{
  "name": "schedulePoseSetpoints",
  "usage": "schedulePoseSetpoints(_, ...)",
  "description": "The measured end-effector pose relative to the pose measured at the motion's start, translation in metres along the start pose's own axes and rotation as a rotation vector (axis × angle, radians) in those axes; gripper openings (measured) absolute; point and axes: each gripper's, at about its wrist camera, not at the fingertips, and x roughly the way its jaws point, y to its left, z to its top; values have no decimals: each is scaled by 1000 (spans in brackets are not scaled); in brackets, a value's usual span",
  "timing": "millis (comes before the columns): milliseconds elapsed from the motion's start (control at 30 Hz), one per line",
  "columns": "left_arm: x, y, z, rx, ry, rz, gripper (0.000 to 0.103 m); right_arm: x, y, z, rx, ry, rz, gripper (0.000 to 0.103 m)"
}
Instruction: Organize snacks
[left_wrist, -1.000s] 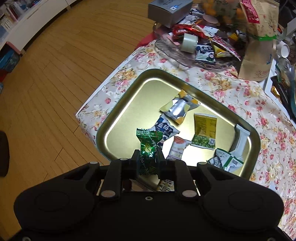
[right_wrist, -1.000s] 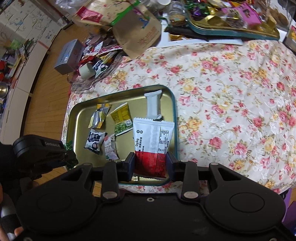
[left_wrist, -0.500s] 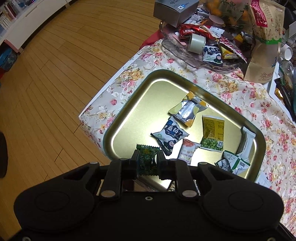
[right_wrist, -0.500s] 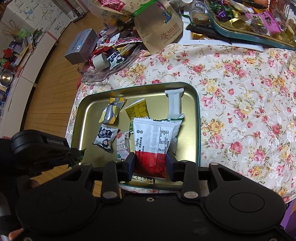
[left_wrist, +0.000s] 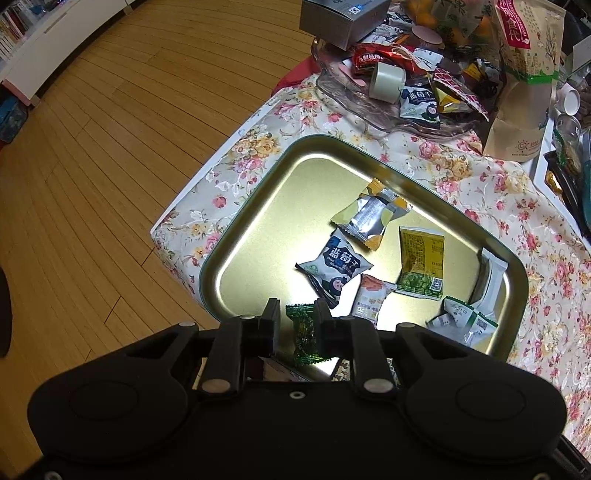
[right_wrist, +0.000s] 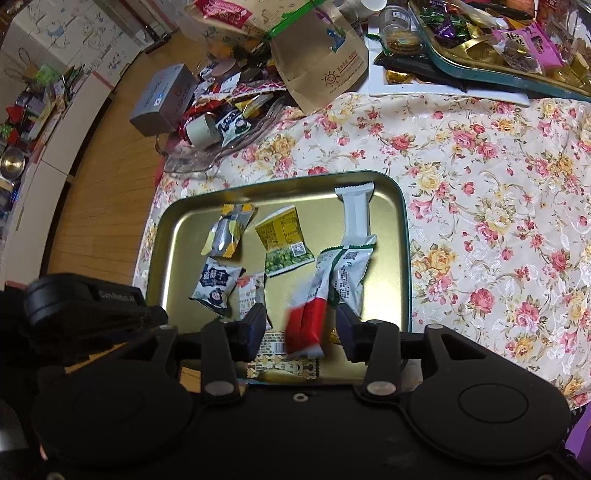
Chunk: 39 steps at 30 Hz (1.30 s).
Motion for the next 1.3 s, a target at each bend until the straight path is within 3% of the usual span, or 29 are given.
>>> schedulePoseSetpoints(267, 2, -12, -7, 41, 6, -2, 27, 0, -18, 4, 61, 8, -51, 47)
schedulePoseSetpoints(533, 14, -37, -20, 124, 3, 59, 27, -8, -56, 9, 135, 37, -117, 47)
schedulePoseSetpoints(800, 16, -62, -28, 191, 27, 37, 27, -18, -88, 12, 184, 57, -151, 47)
schedulePoseSetpoints(1067, 6, -77, -33, 213, 2, 36, 28, -27, -97, 10, 182, 54, -145, 46)
schedulePoseSetpoints(1300, 2, -85, -39, 251, -30, 61, 28, -31, -82, 6, 100, 29, -171, 46)
